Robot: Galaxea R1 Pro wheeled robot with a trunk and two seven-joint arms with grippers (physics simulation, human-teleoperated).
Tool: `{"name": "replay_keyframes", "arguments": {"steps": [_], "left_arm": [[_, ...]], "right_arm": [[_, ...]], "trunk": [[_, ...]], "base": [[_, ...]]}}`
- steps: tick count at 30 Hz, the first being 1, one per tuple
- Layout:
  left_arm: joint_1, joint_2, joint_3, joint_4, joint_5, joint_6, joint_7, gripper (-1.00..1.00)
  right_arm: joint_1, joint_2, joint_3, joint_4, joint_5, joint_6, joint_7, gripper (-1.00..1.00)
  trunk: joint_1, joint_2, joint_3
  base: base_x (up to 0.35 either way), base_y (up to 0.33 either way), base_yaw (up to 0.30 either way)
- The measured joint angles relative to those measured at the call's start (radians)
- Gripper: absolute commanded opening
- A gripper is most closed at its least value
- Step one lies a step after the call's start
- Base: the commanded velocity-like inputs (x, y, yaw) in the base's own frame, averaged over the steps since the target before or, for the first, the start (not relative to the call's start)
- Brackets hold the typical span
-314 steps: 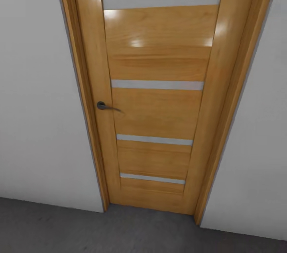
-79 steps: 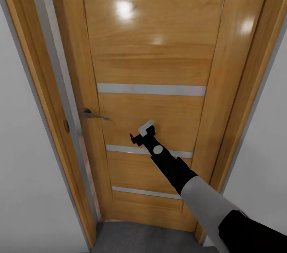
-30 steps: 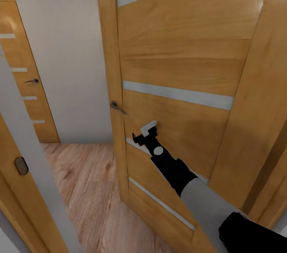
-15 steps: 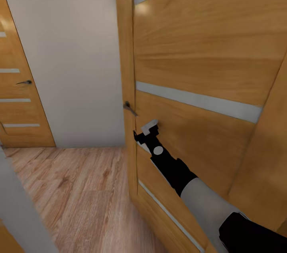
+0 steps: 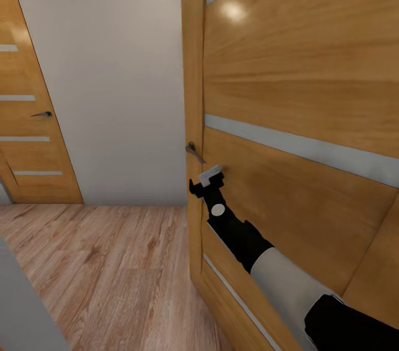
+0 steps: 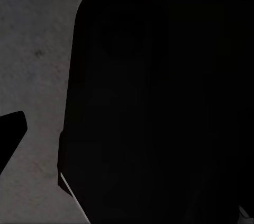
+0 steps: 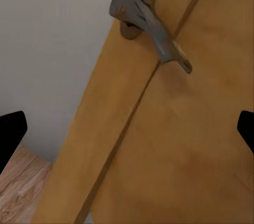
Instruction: Move the two storage containers from the living room to the garage. In the garage, place one container on the floor and stack the other container on top of it (either order is fine).
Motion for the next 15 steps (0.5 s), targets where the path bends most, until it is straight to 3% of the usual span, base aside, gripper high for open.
{"name": "replay_keyframes", "arguments": {"steps": [6,15], "left_arm": [[0.000,0.000,0.000,0.000,0.000,0.000,0.000,1.00],[0.000,0.000,0.000,0.000,0.000,0.000,0.000,1.00]], "right_arm": [[0.030,0.000,0.061,-0.001,-0.001,-0.004,-0.122,1.00],[0.039,0.000,0.073,-0.005,-0.001,-0.008,-0.138,1.00]], "trunk": [[0.000,0.000,0.000],[0.000,0.000,0.000]], "base": [[0.001,0.000,0.028],[0.000,0.000,0.176]]}}
